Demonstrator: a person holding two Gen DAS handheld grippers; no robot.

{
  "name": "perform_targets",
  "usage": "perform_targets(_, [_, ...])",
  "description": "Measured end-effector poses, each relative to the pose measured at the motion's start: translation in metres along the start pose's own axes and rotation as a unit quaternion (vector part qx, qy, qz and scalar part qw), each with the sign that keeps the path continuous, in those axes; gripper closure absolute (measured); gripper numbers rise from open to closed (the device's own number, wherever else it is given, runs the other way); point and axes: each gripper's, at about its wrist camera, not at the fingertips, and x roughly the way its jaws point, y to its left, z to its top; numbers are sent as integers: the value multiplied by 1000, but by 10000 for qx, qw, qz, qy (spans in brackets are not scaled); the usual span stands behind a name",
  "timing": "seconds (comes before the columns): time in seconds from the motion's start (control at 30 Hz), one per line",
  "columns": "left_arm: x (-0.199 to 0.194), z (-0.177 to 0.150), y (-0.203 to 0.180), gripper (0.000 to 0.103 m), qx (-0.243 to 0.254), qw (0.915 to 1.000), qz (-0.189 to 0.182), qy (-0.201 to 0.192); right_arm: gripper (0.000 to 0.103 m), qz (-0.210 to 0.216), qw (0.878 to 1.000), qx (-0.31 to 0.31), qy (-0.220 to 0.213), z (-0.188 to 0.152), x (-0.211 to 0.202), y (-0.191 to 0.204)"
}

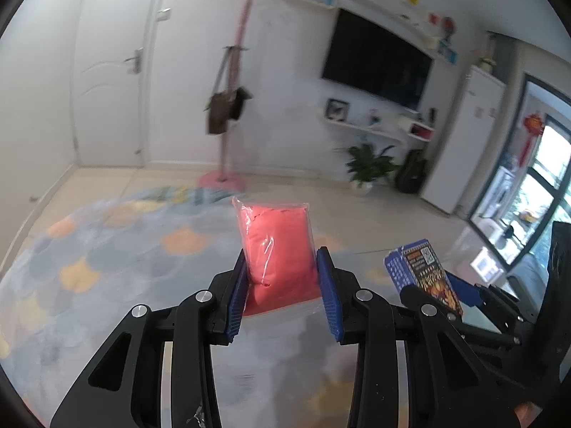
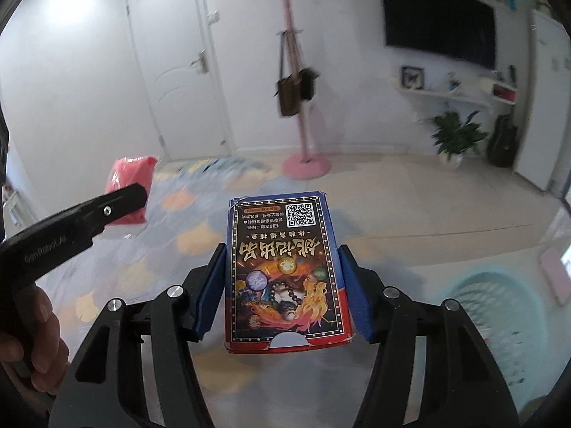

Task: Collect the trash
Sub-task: 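Carry the pink packet and red card box over the blue basket and drop them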

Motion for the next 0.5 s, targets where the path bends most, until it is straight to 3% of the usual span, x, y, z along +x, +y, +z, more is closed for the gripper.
perform_targets(0.27, [10,0,-99,68,594,9958,-688,-46,46,-664,9963,424,-339,2,-59,-79])
perform_targets(0.5, [41,-22,-172,68,1069,9876,-1121,239,46,-1264,9873,966,-7,-26,-73,-162])
